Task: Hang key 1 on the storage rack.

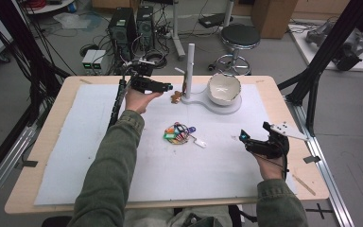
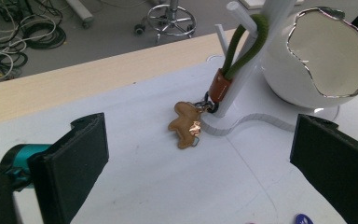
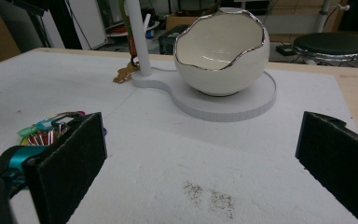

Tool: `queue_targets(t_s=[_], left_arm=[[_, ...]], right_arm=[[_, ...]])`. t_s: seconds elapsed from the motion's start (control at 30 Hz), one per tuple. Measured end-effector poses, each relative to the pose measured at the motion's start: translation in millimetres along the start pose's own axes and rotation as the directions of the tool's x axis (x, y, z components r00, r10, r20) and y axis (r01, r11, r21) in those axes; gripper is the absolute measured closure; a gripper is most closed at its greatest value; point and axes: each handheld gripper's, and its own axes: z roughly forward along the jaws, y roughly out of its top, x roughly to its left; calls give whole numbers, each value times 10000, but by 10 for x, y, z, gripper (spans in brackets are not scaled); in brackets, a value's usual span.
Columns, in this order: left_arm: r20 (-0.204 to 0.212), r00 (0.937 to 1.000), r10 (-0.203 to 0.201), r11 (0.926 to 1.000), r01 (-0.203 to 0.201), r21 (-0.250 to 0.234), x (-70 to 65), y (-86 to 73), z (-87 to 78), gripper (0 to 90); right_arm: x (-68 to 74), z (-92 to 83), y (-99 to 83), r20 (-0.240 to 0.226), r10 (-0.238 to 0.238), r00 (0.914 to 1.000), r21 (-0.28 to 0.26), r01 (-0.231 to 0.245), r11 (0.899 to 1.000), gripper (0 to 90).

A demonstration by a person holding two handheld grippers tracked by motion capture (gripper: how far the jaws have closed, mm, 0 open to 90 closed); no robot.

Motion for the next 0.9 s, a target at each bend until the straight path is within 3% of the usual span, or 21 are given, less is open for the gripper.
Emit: queue_targets(t_s=[0.5, 0.67, 0.9], left_arm=[[16, 9999, 147, 9999, -147, -32, 106, -171, -304, 48], [-53, 10000, -50, 9998, 49, -166, 134, -233, -388, 47], [-95, 10000, -27, 9999, 26, -131, 151, -299, -489, 47]], right_arm=[[12, 6, 1, -6, -41, 10000, 24, 41, 10000, 8], [18, 10, 2, -7, -63, 10000, 10, 63, 10000, 8], [24, 12, 4, -29, -52, 10000, 24, 52, 10000, 8]])
